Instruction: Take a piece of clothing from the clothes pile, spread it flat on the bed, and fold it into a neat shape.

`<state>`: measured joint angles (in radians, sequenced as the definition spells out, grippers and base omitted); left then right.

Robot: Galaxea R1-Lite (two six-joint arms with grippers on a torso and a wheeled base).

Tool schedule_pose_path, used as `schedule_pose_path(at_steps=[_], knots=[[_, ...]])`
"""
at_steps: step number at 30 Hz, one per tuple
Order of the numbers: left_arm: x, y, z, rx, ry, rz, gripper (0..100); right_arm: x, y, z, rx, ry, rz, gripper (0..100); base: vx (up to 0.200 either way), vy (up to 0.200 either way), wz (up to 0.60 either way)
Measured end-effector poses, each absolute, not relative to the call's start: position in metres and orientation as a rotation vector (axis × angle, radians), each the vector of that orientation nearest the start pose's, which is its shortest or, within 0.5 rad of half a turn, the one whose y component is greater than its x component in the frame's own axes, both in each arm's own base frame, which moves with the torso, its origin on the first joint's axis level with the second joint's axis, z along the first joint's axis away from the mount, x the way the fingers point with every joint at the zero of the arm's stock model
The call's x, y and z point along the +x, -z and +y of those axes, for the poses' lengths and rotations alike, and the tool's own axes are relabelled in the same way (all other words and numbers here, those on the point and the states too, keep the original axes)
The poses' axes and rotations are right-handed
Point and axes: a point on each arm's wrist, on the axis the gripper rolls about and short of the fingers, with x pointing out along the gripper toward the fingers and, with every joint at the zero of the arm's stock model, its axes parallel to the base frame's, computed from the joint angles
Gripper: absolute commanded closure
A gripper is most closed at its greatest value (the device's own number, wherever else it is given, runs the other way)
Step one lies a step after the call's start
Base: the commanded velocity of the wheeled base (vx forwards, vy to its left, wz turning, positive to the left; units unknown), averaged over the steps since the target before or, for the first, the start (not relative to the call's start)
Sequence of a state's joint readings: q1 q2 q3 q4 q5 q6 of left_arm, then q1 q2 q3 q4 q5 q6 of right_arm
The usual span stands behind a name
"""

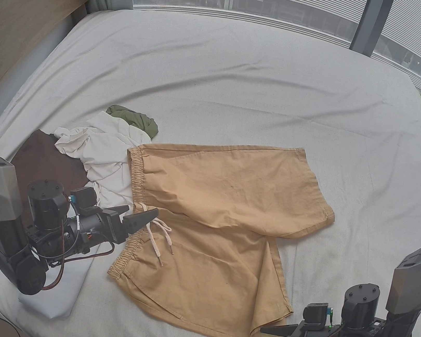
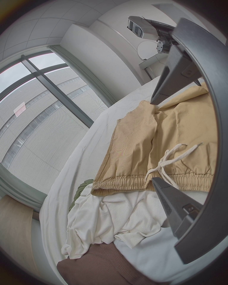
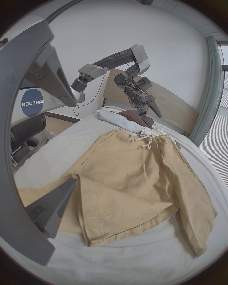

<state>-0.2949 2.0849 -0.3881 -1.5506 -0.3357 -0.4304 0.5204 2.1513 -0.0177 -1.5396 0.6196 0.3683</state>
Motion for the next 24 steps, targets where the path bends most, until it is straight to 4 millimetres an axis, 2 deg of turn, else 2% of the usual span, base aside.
schedule_pose_path(at_steps=[7, 15, 19, 24], knots=[[0.285, -0.064, -0.095, -0.418, 0.588, 0.283, 0, 0.187, -0.02, 0.108, 0.371, -0.939, 0.755, 0, 0.0, 0.0, 0.0], [0.286, -0.063, -0.095, -0.418, 0.589, 0.284, 0, 0.207, -0.039, 0.088, 0.421, -0.842, 0.62, 0, 0.0, 0.0, 0.0], [0.286, -0.062, -0.095, -0.418, 0.588, 0.286, 0, 0.215, -0.034, 0.078, 0.439, -0.784, 0.62, 0, 0.0, 0.0, 0.0], [0.286, -0.062, -0.095, -0.417, 0.588, 0.286, 0, 0.22, -0.02, 0.072, 0.464, -0.731, 0.674, 0, 0.0, 0.0, 0.0]])
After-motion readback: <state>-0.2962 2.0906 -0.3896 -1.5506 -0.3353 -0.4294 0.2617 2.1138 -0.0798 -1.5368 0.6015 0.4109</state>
